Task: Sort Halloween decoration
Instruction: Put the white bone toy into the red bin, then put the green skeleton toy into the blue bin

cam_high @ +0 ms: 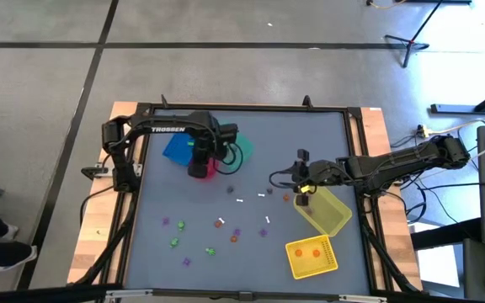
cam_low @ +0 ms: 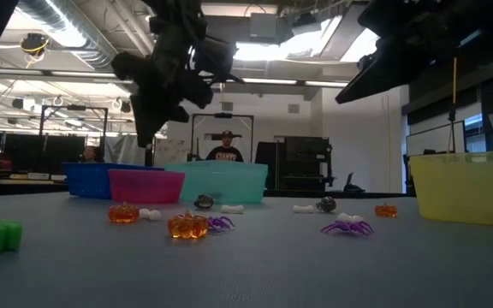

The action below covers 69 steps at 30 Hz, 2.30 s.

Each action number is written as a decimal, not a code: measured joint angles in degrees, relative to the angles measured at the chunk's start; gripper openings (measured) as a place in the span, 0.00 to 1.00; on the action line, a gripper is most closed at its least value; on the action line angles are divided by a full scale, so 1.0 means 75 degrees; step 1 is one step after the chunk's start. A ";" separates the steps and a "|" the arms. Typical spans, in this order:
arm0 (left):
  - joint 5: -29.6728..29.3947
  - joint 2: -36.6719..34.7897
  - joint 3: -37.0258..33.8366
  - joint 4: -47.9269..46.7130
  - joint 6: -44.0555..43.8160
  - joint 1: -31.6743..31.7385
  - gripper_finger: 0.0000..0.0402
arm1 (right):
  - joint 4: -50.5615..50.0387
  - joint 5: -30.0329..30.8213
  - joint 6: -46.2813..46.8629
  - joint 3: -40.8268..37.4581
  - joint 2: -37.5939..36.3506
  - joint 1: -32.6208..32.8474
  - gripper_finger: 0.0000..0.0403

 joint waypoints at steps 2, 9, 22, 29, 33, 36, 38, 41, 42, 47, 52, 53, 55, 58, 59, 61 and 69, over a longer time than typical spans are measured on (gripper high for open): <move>-0.0056 0.0000 -0.0126 0.0118 0.0003 -0.0062 0.02 | 0.0001 0.0198 0.0002 0.0000 0.0000 0.0000 0.40; -0.0449 0.0000 -0.0258 0.0697 -0.0023 -0.0134 0.11 | 0.0000 0.0293 0.0000 0.0000 0.0000 0.0000 0.40; -0.0461 0.0000 -0.0044 0.0423 -0.1293 -0.0342 0.32 | -0.0008 0.0231 -0.0060 0.0000 0.0000 0.0000 0.40; -0.0463 -0.0119 0.0558 -0.0352 -0.2411 -0.1063 0.31 | -0.0035 0.0227 -0.0064 0.0000 0.0000 0.0000 0.40; -0.0402 -0.0236 0.0712 -0.0746 -0.3325 -0.1495 0.31 | -0.0049 0.0227 -0.0064 0.0000 0.0000 0.0000 0.40; -0.0377 -0.0413 0.0695 -0.0909 -0.3968 -0.1891 0.31 | -0.0058 0.0224 -0.0065 0.0000 0.0000 0.0000 0.40; -0.0382 -0.0533 0.0633 -0.0898 -0.4418 -0.2180 0.31 | -0.0054 0.0224 -0.0067 0.0000 0.0000 0.0000 0.40; -0.0402 -0.0603 0.0590 -0.0919 -0.5188 -0.2636 0.31 | -0.0055 0.0221 -0.0067 0.0000 0.0000 0.0000 0.40; -0.0402 -0.0603 0.0590 -0.0937 -0.5457 -0.2784 0.31 | -0.0057 0.0221 -0.0067 0.0000 0.0000 0.0000 0.40; -0.0440 -0.0606 0.0585 -0.0975 -0.6865 -0.3464 0.31 | -0.0054 0.0218 -0.0067 0.0000 0.0000 0.0000 0.40; -0.0314 -0.0606 0.0585 -0.0983 -0.8144 -0.3963 0.31 | -0.0055 0.0221 -0.0067 0.0000 0.0000 0.0000 0.40; -0.0252 -0.0606 0.0585 -0.0980 -0.8346 -0.4034 0.31 | -0.0055 0.0221 -0.0067 0.0000 0.0000 0.0000 0.40; -0.0209 -0.0606 0.0582 -0.0983 -0.8794 -0.4158 0.31 | -0.0055 0.0221 -0.0069 0.0000 0.0000 0.0000 0.40; -0.0207 -0.0606 0.0582 -0.1019 -0.9472 -0.4298 0.31 | -0.0055 0.0221 -0.0067 0.0000 0.0000 0.0000 0.40; -0.0207 -0.0606 0.0582 -0.1103 -0.9707 -0.4342 0.31 | -0.0055 0.0221 -0.0070 0.0000 0.0000 0.0000 0.40; -0.0365 -0.0606 0.0559 -0.1366 -1.0078 -0.4467 0.31 | -0.0055 0.0221 -0.0067 0.0000 0.0000 0.0000 0.40; -0.1236 -0.0799 0.0002 -0.1740 -1.0752 -0.5227 0.31 | -0.0058 0.0221 -0.0073 0.0000 0.0000 0.0000 0.40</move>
